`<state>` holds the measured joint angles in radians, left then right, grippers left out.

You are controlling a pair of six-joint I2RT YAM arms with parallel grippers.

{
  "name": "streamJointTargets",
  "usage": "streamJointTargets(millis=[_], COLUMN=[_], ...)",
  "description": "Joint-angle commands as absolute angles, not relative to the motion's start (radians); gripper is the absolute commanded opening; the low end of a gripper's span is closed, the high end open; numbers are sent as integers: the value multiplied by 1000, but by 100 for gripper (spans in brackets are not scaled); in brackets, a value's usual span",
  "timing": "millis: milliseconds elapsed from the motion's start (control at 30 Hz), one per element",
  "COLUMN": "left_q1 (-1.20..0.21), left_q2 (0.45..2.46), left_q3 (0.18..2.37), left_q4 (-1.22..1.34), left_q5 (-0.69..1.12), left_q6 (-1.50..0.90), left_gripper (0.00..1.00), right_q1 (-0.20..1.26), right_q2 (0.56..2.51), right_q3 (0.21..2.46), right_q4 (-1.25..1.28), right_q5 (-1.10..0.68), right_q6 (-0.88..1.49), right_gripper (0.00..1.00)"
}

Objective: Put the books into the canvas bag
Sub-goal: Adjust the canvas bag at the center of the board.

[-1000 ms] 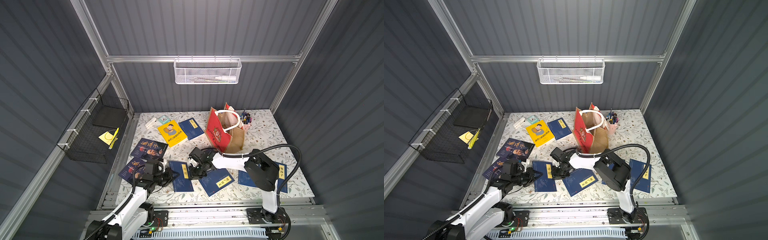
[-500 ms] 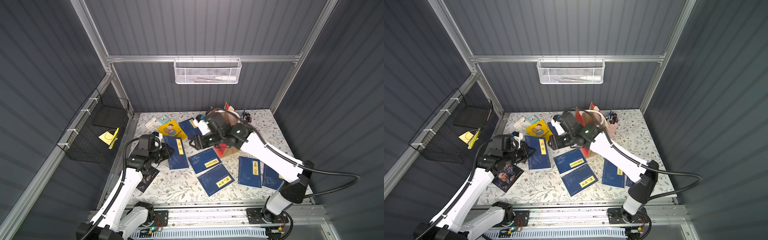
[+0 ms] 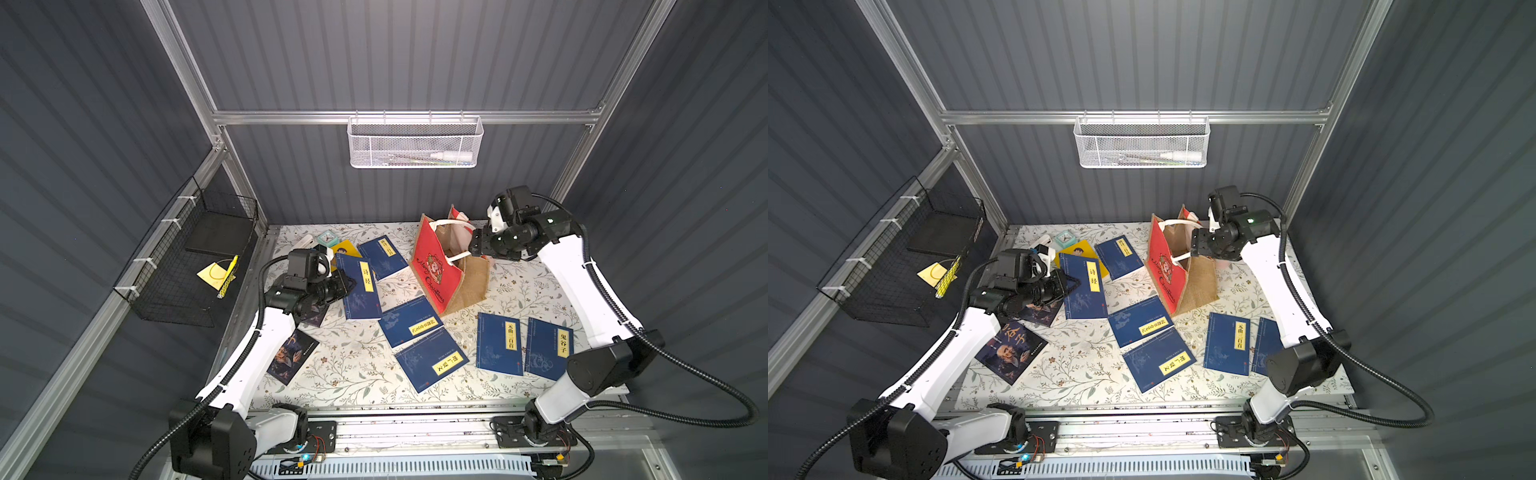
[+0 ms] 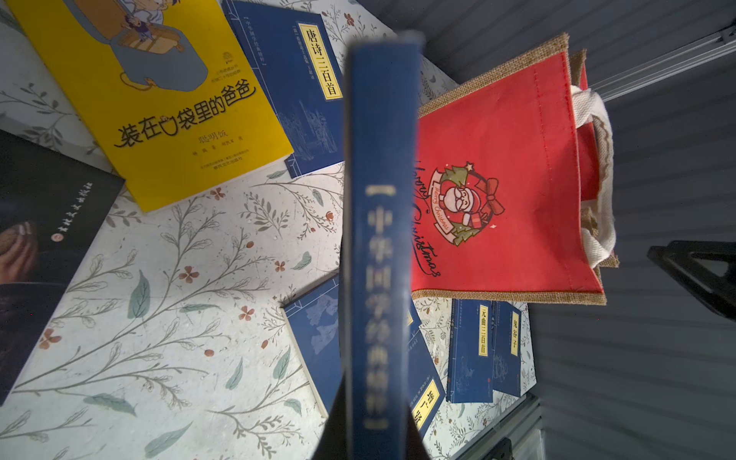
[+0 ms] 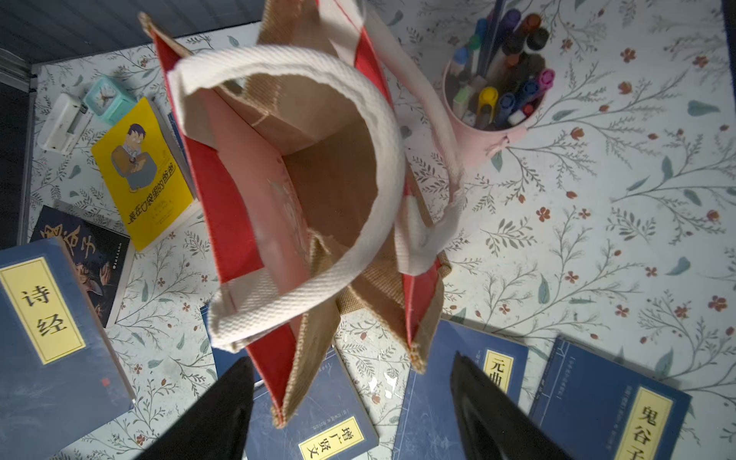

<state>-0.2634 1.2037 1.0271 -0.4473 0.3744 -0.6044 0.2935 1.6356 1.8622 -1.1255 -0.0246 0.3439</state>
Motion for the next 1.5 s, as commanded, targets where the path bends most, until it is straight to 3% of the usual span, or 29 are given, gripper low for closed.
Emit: streamJointTargets(millis=[0, 533, 733, 1100, 1467], left_q1=[-269, -300, -427, -502, -518], left_q2=[1181, 1240, 1398, 1849, 1965], left_q3=[1019, 1030, 1157, 1467, 1555], left_q4=[-420, -338, -269, -105, -89], left_q5=[392, 400, 338, 301, 307], left_q6=[-583, -611, -605, -688, -701], left_gripper=[0, 0, 0, 0, 0], right_q1=[281, 268, 256, 246, 303], right_q2=[1628, 1646, 1683, 1736, 1729], right_q3=[1834, 1797, 1783, 1759, 1865], right_q4=[-1074, -998, -963, -886, -794], right_q5=[-109, -152, -151, -246, -393], right_q6=[377, 426, 444, 441, 316], right_gripper=[78, 68, 71, 75, 77])
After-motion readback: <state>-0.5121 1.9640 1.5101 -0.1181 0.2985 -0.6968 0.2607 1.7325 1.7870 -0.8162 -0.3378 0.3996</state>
